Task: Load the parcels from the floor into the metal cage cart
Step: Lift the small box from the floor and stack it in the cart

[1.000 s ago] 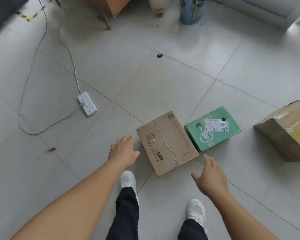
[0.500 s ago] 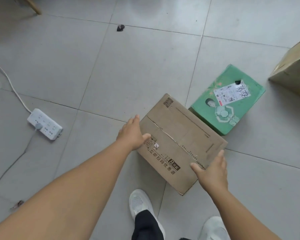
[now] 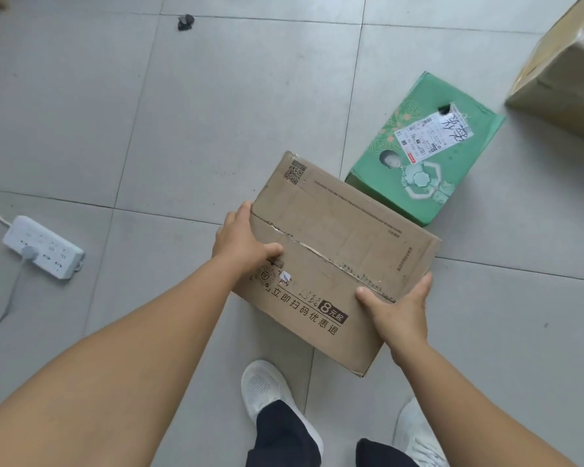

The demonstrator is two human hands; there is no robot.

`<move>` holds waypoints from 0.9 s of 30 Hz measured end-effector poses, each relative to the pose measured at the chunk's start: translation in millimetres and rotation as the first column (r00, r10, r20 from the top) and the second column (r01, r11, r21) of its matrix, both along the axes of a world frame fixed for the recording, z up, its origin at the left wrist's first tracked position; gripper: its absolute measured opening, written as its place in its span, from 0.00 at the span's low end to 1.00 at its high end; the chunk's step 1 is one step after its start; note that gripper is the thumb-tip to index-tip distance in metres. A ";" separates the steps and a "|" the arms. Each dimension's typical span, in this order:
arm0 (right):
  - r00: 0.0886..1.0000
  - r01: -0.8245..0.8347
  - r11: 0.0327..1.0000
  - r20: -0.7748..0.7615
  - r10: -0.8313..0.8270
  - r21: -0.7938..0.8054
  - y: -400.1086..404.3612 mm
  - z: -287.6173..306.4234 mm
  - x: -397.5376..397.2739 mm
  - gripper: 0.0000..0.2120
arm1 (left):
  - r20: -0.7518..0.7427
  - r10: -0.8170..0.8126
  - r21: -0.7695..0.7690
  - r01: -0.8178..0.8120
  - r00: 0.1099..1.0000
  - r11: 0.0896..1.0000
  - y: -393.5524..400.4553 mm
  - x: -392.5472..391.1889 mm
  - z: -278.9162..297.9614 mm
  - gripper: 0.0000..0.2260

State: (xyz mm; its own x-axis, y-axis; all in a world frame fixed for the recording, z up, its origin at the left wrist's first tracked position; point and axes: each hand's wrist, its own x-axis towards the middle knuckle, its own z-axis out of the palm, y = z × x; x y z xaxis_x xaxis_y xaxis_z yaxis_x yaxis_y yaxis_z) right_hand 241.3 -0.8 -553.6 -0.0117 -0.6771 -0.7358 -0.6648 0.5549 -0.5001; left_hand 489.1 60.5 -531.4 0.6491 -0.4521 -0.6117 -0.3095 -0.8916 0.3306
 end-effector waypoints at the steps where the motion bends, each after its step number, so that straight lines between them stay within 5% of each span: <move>1: 1.000 -0.004 1.000 0.001 0.004 -0.006 0.0 9.4 -4.2 0.56 | 0.003 0.017 -0.012 -0.016 1.000 1.000 3.8 -5.6 10.1 0.42; 14: 0.995 -0.070 0.982 0.055 0.081 -0.175 -45.1 212.6 -81.0 0.53 | 0.064 0.147 -0.255 -0.127 0.987 0.959 -3.1 -96.3 227.6 0.40; 27: 0.971 0.191 0.919 0.204 -0.125 -0.345 -55.1 418.3 -172.7 0.50 | 0.109 -0.002 -0.466 0.052 0.994 0.883 -48.7 -178.2 421.2 0.34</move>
State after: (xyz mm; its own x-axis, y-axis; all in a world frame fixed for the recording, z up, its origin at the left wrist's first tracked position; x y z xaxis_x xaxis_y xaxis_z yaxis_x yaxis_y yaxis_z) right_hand 68.7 -55.9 -135.4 -0.0347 -0.8957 -0.4432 -0.4677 0.4065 -0.7849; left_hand 310.9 11.8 -110.2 0.6797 -0.6873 -0.2561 -0.3858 -0.6319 0.6722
